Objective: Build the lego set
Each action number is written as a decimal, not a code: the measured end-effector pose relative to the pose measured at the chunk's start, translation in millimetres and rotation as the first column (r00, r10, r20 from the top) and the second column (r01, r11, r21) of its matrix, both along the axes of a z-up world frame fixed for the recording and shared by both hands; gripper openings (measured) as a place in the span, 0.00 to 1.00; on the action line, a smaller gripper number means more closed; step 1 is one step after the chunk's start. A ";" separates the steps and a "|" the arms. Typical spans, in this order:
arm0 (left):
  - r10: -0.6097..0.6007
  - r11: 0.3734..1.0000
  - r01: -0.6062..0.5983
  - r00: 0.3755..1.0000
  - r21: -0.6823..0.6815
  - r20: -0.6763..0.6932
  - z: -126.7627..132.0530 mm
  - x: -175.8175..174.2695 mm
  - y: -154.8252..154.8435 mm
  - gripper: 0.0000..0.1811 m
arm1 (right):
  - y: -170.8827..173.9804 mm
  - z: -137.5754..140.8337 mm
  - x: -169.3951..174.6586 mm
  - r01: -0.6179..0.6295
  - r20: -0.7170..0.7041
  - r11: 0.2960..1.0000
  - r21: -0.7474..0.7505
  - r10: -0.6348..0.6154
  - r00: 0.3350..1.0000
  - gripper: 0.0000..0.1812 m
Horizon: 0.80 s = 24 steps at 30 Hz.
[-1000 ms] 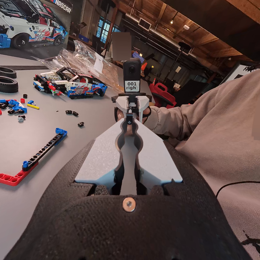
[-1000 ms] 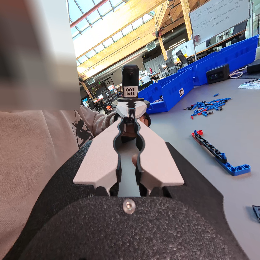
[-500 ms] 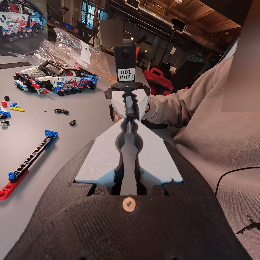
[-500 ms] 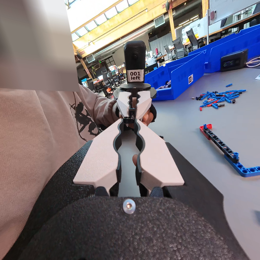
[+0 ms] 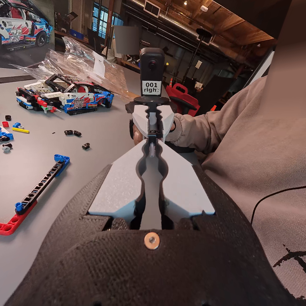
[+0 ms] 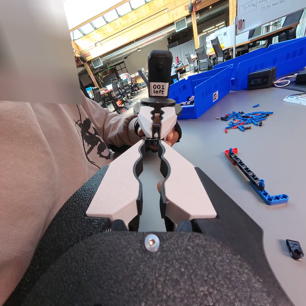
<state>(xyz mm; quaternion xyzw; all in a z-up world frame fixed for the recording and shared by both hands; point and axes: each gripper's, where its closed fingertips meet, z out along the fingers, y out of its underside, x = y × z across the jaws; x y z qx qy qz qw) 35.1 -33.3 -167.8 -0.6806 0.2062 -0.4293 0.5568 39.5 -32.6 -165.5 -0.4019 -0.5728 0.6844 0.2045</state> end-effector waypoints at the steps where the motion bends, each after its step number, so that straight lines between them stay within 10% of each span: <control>1: 0.000 1.000 0.000 1.000 0.003 -0.006 -0.2 1.1 -0.1 0.03 | 0.3 -0.1 0.2 0.003 -0.001 1.000 0.002 -0.003 1.000 0.07; 24: 0.000 1.000 0.000 1.000 0.002 -0.024 -3.8 7.9 -0.7 0.03 | -4.8 -2.7 1.3 -0.004 0.003 1.000 0.027 0.004 1.000 0.07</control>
